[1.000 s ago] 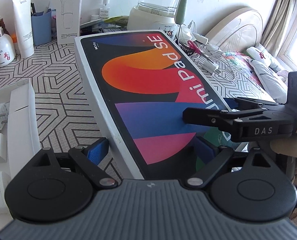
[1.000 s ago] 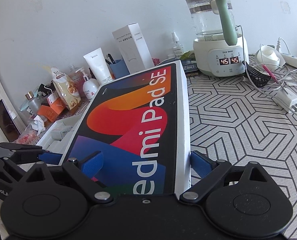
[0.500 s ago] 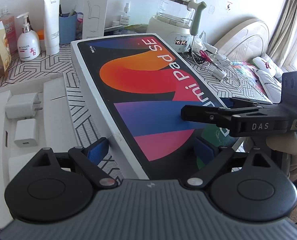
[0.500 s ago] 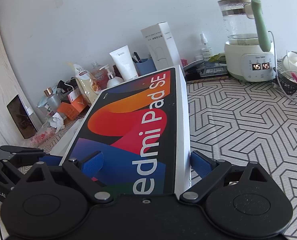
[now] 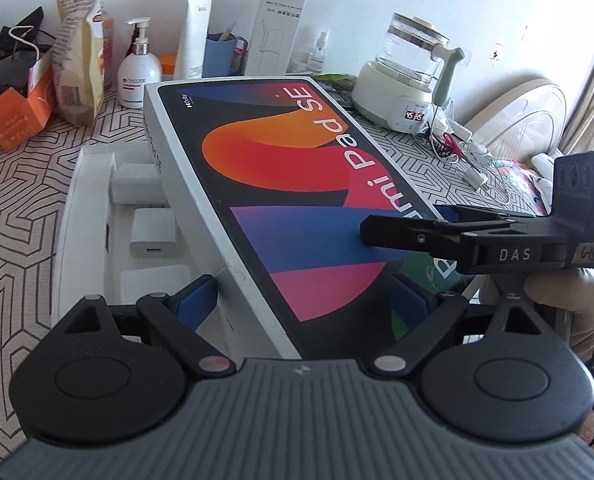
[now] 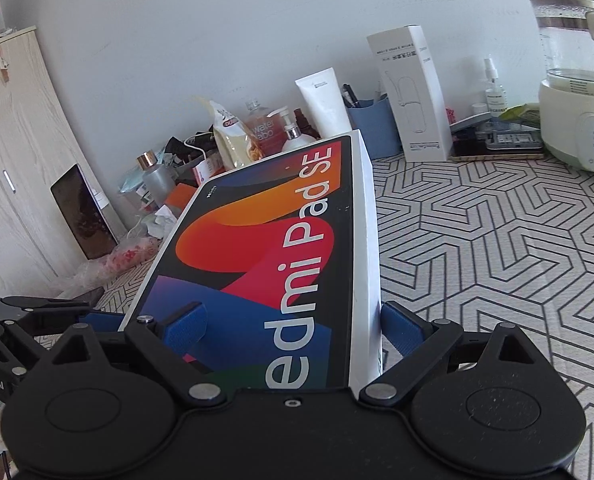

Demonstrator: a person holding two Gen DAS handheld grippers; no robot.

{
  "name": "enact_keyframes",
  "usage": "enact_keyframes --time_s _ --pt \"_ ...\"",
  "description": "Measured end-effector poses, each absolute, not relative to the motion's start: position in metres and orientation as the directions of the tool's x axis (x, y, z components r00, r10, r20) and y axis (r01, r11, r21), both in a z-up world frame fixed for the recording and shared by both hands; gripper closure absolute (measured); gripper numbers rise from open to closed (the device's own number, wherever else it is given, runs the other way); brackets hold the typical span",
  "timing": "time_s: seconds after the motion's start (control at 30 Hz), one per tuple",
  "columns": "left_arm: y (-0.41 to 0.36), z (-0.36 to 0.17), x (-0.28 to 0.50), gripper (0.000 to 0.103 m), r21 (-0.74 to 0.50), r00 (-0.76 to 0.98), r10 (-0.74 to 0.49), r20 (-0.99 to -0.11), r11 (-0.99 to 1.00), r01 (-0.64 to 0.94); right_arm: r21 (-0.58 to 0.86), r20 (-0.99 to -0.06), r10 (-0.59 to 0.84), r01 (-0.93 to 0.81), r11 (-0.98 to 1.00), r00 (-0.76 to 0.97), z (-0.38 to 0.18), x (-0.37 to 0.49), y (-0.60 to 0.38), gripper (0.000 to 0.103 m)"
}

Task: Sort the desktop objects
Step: 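Lift the Redmi Pad SE box off the table with both grippers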

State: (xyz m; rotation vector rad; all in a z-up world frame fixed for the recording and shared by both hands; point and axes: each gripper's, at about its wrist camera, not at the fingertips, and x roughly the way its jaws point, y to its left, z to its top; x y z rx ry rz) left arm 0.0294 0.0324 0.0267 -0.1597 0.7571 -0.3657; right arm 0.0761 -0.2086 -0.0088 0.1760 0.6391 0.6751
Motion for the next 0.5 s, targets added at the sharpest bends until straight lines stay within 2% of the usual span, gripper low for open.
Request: enact_keyframes --time_s 0.5 --pt "0.093 0.013 0.020 0.010 -0.313 0.708 -0.333 -0.623 0.935 0.164 0.398 -0.534 0.679 -0.558 0.728 0.504 -0.022 0.078 -0.156 0.006"
